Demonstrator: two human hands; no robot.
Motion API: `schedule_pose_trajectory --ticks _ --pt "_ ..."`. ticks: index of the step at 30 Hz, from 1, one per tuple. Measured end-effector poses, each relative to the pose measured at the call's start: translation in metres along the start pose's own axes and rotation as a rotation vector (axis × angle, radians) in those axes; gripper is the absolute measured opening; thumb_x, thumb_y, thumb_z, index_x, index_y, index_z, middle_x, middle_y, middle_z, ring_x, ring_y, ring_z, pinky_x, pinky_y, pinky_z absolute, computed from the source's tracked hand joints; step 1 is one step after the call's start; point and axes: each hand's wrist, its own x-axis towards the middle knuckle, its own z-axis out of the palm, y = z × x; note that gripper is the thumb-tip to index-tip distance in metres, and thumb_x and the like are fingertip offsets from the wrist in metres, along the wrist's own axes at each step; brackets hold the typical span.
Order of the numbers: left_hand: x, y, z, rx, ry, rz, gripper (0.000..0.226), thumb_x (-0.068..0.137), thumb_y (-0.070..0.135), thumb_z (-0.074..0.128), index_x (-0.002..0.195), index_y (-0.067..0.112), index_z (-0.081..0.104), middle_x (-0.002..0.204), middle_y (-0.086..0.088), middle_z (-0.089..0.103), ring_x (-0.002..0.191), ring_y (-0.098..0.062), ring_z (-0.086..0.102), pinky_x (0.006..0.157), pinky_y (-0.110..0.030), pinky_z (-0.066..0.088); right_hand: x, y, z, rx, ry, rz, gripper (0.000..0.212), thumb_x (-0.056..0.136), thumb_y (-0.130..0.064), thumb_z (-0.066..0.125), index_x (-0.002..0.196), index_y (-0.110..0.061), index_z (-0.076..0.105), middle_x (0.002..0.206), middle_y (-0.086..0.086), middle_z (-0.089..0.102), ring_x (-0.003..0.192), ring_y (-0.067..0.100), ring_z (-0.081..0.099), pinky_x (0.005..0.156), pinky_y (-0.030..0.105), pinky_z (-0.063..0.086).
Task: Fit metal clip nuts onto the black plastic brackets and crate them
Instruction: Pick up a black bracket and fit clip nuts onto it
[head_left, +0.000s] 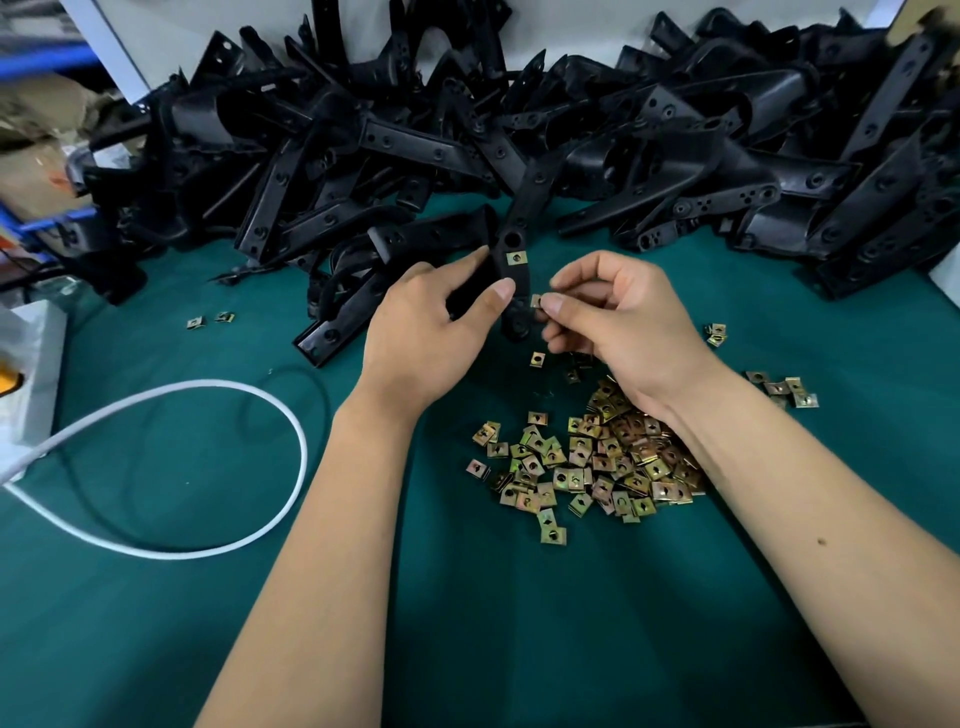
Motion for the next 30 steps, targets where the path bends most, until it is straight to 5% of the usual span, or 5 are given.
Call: schedule_pose_trajectory --ticks 18,23,30 --pt "-0.002 0.008 0.005 0.027 -0.076 0.076 0.058 0.090 0.062 0.066 0.143 0.039 0.059 0.096 0.008 0.057 0.090 -0.007 0.057 0.072 -0.027 0.044 0.000 -0.004 -0.009 -0.063 -0.141 0.038 0.036 0.089 0.012 0.068 0.108 -0.007 0.045 0.071 0.012 0.064 0.057 0.019 0.065 0.050 0.024 0.050" --pt "-0.001 0.010 0.004 -0.099 -0.004 0.044 0.062 0.081 0.064 0.073 0.137 0.041 0.064 0.095 0.009 0.059 0.085 -0.001 0.057 0.069 -0.017 0.040 0.002 -0.005 -0.015 -0.042 -0.152 -0.016 0.032 0.090 0.008 0.071 0.114 -0.003 0.053 0.069 0.006 0.069 0.057 0.017 0.065 0.051 0.023 0.050" --pt "-0.002 0.016 0.009 -0.035 0.177 -0.050 0.066 0.076 0.070 0.076 0.136 0.046 0.063 0.108 0.017 0.062 0.101 0.001 0.059 0.073 -0.018 0.046 0.000 0.006 0.002 -0.286 0.002 -0.183 0.033 0.100 -0.004 0.061 0.131 -0.014 0.064 0.088 0.002 0.079 0.057 0.023 0.071 0.047 0.027 0.047"
